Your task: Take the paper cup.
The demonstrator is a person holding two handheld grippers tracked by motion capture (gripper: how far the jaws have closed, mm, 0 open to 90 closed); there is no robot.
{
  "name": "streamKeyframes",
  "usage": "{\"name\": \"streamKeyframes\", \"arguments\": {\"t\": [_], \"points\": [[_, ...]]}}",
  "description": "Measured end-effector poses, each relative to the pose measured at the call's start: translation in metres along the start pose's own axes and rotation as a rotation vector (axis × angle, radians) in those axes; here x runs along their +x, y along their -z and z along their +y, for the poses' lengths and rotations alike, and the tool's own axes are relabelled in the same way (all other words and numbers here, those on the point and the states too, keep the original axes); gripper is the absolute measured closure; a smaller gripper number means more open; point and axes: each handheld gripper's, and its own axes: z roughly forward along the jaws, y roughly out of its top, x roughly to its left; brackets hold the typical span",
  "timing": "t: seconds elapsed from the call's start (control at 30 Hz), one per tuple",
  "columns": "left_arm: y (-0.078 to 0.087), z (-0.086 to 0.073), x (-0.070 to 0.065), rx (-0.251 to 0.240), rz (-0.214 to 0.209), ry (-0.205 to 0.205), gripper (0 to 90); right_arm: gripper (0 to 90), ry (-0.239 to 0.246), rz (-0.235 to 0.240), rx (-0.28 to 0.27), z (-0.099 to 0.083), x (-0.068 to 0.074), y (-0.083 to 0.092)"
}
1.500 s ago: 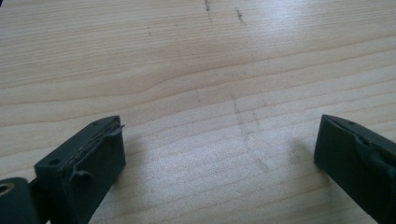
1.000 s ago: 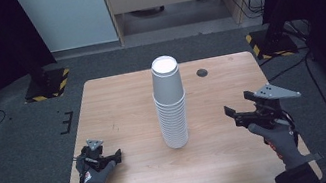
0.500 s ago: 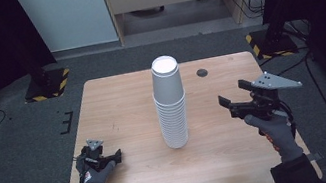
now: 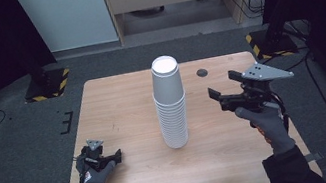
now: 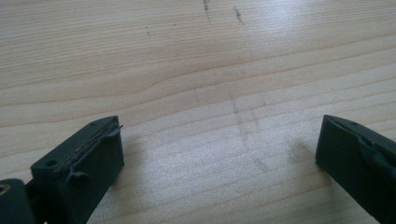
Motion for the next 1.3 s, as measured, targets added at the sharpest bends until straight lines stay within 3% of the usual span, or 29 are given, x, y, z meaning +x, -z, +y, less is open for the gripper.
{"name": "streamKeyframes", "arguments": {"t": [0.6, 1.3], "points": [[0.000, 0.000, 0.000, 0.000, 0.000, 0.000, 0.0, 12.0, 0.011, 0.068, -0.040, 0.024, 0.024, -0.022], [0.000, 0.000, 0.000, 0.001, -0.001, -0.001, 0.0, 10.8, 0.035, 0.133, -0.045, 0.030, 0.051, -0.049]]}}
